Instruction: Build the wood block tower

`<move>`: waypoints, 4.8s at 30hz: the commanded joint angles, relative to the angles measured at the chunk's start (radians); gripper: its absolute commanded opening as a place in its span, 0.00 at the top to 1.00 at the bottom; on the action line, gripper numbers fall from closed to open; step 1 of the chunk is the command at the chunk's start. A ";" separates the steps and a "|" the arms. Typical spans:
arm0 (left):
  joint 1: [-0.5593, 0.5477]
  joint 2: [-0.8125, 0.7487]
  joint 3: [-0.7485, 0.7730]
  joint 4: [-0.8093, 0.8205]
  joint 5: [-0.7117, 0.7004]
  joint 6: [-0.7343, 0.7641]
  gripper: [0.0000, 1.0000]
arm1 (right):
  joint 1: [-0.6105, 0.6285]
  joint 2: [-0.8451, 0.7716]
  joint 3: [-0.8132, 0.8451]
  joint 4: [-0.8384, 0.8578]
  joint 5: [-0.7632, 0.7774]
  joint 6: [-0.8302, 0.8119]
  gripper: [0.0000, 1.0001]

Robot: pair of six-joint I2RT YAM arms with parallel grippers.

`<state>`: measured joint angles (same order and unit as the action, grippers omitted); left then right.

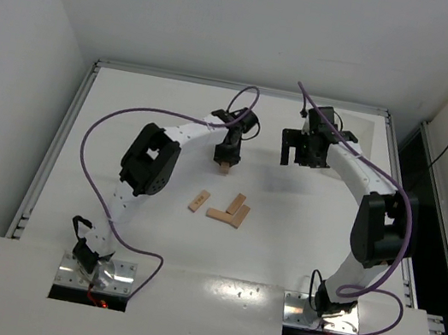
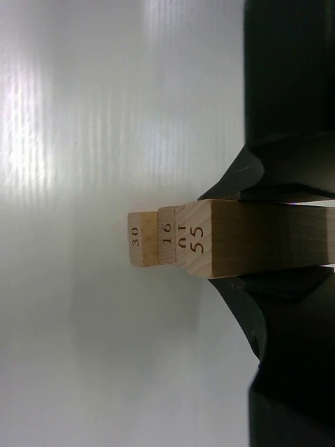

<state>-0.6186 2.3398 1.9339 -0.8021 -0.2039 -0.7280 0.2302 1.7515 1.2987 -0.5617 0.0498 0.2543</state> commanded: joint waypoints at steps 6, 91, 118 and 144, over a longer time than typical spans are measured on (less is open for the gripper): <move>0.051 0.055 -0.003 -0.003 -0.061 -0.002 1.00 | -0.005 0.009 0.004 0.023 -0.015 0.010 0.06; 0.692 -0.519 -0.325 0.106 0.403 0.266 0.00 | 0.534 0.344 0.363 -0.314 -0.624 -1.616 0.44; 0.701 -0.470 -0.316 0.106 0.414 0.216 0.00 | 0.592 0.468 0.401 -0.233 -0.544 -1.616 0.49; 0.701 -0.487 -0.363 0.116 0.353 0.197 0.00 | 0.592 0.401 0.364 -0.245 -0.522 -1.335 1.00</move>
<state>0.0784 1.8843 1.5875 -0.7040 0.1841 -0.5110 0.8299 2.2406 1.6722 -0.8028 -0.4248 -1.2015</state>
